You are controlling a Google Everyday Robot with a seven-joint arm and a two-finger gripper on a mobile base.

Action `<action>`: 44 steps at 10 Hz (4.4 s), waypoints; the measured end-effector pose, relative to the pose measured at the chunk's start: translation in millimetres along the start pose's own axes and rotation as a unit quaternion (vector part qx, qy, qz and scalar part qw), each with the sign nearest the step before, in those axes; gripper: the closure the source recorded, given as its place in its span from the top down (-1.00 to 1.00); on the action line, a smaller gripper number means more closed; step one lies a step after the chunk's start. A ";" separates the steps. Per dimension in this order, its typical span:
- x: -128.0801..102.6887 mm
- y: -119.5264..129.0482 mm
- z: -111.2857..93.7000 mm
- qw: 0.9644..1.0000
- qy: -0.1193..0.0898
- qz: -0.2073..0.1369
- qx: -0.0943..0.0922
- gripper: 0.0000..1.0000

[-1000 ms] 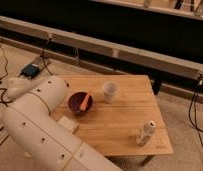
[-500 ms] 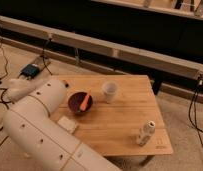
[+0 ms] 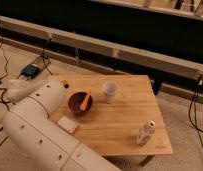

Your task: Place the eraser on the white sponge

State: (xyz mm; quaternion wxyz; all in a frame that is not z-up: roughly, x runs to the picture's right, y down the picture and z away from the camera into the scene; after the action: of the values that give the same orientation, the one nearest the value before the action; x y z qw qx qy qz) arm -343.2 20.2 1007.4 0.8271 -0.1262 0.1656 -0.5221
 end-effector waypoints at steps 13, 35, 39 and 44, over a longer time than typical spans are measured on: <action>28.3 10.1 -38.2 0.999 0.038 0.006 0.003 -1.00; -90.7 134.1 -239.6 0.989 0.121 0.061 -0.061 -1.00; -90.8 134.1 -239.6 0.989 0.121 0.061 -0.061 -1.00; -90.6 134.1 -239.5 0.989 0.121 0.061 -0.061 -1.00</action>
State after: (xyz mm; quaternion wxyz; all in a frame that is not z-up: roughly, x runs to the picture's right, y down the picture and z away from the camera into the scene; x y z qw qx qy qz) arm -366.4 150.4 750.4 0.8222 -0.1018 0.3032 -0.4709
